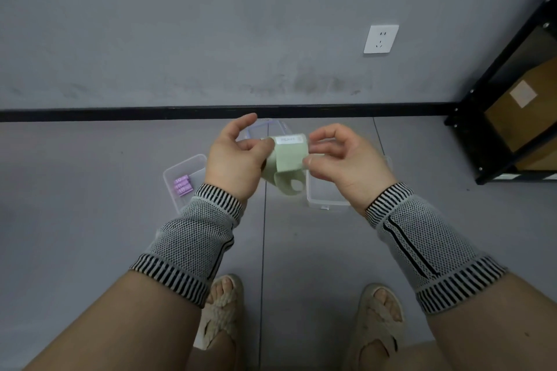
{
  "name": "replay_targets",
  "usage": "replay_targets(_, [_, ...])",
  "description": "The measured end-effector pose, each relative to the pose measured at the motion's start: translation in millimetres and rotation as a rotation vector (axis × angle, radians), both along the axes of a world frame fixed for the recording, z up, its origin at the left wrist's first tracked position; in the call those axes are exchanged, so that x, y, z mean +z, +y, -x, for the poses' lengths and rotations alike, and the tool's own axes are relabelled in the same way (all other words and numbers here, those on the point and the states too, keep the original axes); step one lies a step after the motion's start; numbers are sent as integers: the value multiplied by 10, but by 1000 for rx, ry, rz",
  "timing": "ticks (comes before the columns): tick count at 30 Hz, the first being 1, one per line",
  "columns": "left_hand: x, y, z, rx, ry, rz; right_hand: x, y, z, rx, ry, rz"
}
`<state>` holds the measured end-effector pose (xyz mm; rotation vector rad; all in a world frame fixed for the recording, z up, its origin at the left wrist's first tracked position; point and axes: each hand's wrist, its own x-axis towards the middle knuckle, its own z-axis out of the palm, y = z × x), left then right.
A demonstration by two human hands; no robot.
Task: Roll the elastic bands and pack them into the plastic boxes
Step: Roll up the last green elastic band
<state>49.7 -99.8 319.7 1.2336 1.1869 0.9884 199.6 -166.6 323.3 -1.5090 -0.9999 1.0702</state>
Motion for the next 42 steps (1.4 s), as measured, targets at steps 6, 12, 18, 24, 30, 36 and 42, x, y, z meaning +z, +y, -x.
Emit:
replay_targets(6, [69, -13, -15, 35, -129, 103, 24, -18, 141, 48, -352, -161])
replay_targets(12, [3, 49, 84, 11, 52, 54, -4, 21, 65, -155, -492, -204])
replay_targets(18, [-141, 146, 232, -3, 689, -143, 46, 16, -150, -413, -254, -252])
replay_targets(24, [-13, 53, 81, 6, 522, -192, 48, -6, -118, -290, -248, -235])
replay_targets(30, [44, -64, -64, -136, 293, -250, 52, -6, -86, -173, -359, -173])
replay_targets(36, [35, -77, -94, -259, 250, -273, 73, -32, -98, -102, -303, -139])
replay_targets(42, [54, -79, -70, -245, 139, -193, 75, -21, -61, -92, -29, -133])
